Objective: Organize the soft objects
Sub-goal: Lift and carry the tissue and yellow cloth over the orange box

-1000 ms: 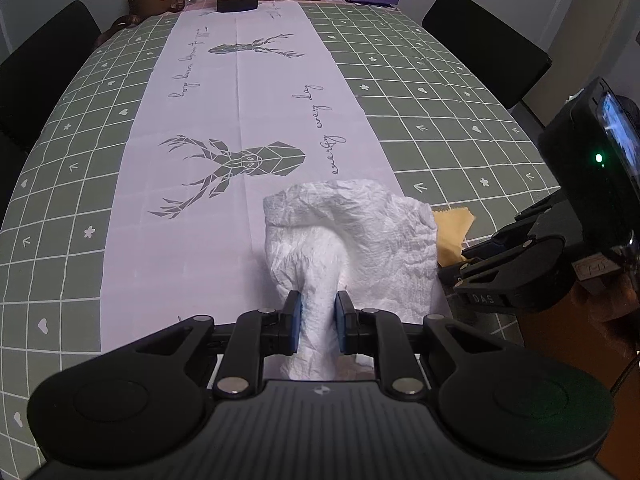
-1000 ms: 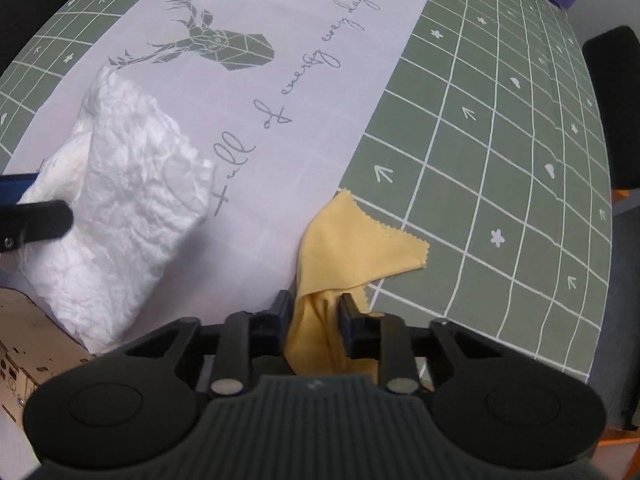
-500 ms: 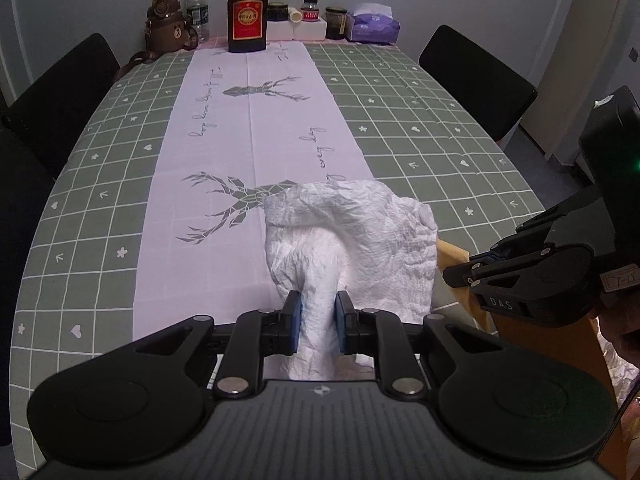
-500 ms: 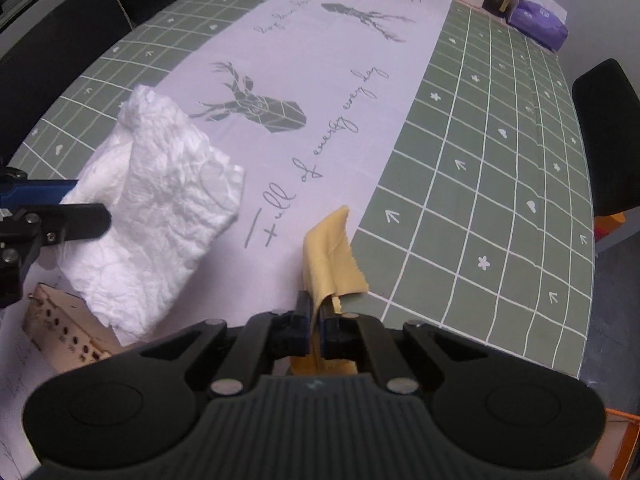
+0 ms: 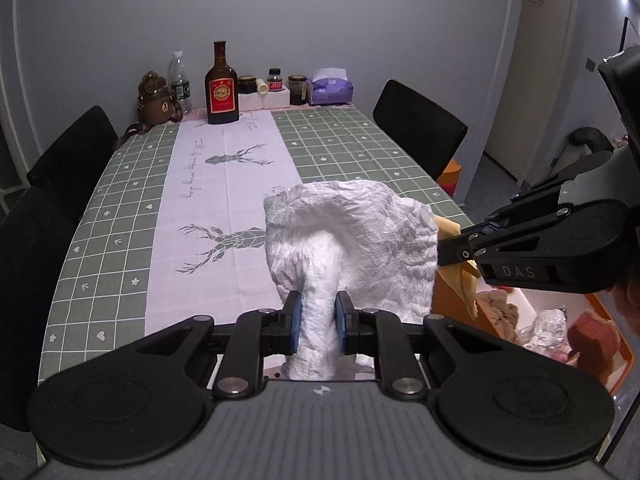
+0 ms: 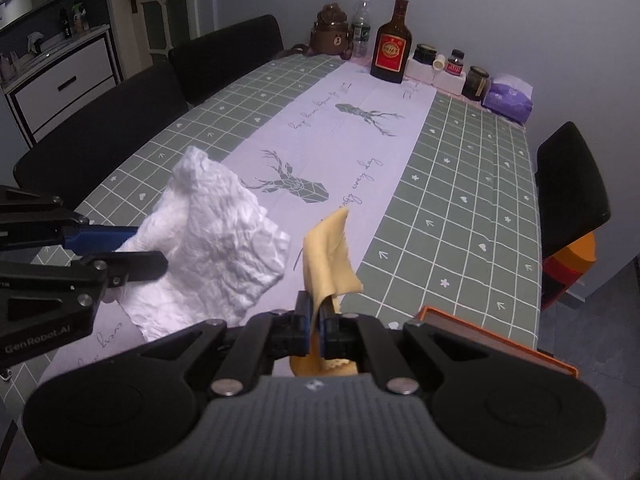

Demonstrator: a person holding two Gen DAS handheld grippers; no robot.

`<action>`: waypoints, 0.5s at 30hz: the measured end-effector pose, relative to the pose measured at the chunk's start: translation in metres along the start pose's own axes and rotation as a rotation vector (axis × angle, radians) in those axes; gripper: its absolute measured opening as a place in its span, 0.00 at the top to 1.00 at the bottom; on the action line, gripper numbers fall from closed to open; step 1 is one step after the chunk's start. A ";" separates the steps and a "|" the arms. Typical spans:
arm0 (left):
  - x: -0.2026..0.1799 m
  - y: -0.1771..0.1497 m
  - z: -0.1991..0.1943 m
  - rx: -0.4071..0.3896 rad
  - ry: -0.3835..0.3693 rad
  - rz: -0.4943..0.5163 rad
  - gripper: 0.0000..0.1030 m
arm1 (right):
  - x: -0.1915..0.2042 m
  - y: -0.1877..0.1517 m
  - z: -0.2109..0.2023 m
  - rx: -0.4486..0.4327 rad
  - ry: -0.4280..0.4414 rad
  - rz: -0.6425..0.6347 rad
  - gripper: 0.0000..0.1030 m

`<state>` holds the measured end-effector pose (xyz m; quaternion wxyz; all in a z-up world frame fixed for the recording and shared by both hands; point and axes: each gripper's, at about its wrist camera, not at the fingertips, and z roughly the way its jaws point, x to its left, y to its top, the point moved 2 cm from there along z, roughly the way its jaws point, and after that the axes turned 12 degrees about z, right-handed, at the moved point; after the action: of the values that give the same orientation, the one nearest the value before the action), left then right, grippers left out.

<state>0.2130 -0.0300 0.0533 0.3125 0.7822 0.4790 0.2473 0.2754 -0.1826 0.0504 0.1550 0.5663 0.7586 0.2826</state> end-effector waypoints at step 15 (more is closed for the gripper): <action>-0.122 0.007 -0.024 -0.099 -0.232 0.059 0.81 | -0.075 -0.078 -0.112 -0.074 -0.128 0.066 0.99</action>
<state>0.1498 -0.1368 0.0643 0.3965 0.8029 0.4037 0.1874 0.1761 -0.2975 0.0854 0.2148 0.6016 0.7171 0.2787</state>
